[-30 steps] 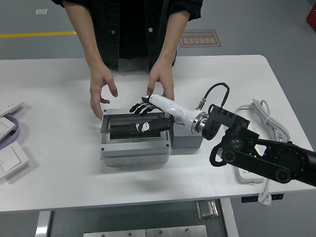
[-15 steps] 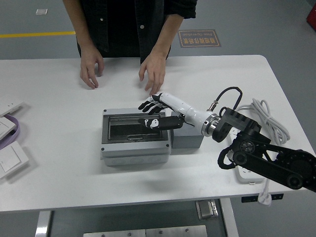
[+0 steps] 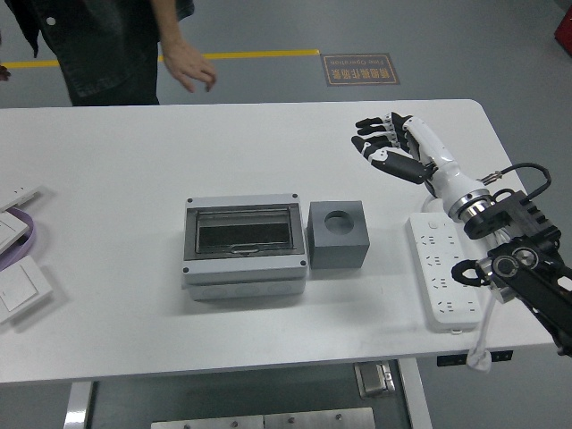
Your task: Pick up the cylinder from the cube,place it in the box,flap close box
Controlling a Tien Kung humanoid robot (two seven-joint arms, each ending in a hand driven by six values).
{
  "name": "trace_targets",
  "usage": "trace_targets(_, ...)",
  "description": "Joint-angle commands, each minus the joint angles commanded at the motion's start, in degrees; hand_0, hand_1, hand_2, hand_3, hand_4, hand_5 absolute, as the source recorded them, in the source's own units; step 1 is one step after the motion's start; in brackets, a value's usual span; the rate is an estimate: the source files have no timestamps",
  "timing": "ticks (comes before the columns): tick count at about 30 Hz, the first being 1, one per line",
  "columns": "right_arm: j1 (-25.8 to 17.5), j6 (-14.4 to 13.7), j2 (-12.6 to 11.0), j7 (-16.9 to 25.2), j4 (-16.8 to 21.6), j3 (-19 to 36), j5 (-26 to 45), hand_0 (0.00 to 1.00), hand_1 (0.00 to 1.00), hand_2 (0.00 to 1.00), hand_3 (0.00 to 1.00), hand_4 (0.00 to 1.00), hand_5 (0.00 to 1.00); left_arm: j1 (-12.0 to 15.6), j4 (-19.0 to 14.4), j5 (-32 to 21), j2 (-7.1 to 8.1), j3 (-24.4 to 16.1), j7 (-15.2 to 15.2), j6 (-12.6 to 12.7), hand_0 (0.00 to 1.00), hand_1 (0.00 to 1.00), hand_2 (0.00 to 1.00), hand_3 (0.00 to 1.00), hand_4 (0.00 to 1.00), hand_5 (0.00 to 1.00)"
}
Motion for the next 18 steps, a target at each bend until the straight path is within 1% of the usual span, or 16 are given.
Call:
trace_targets(4, -0.71, -0.08, 0.53, 0.27, -0.86, 4.67, 0.04, 0.696, 0.654, 0.677, 0.652, 0.692, 0.391, 0.15, 0.02, -0.12, -0.04, 0.08, -0.01, 0.00, 0.599, 0.512, 0.561, 0.617, 0.715, 0.204)
trace_targets(7, -1.18, -0.03, 0.94, 0.33, -1.42, 6.80, 0.02, 0.696, 0.654, 0.677, 0.652, 0.692, 0.391, 0.34, 0.04, -0.25, 0.03, 0.12, -0.01, 0.01, 0.599, 0.512, 0.561, 0.617, 0.715, 0.204)
trace_targets(14, -1.84, 0.18, 1.20, 0.41, -1.94, 8.82, -0.17, 0.697, 0.658, 0.678, 0.653, 0.691, 0.388, 0.58, 0.04, -0.25, 0.16, -0.08, -0.01, 0.02, 0.599, 0.512, 0.562, 0.617, 0.716, 0.203)
trace_targets(18, -2.35, 0.19, 0.89, 0.66, -1.93, 9.56, 0.18, 0.698, 0.660, 0.681, 0.656, 0.687, 0.382, 0.55, 0.09, -0.34, 0.18, -0.16, 0.01, -0.01, 0.599, 0.512, 0.561, 0.617, 0.715, 0.203)
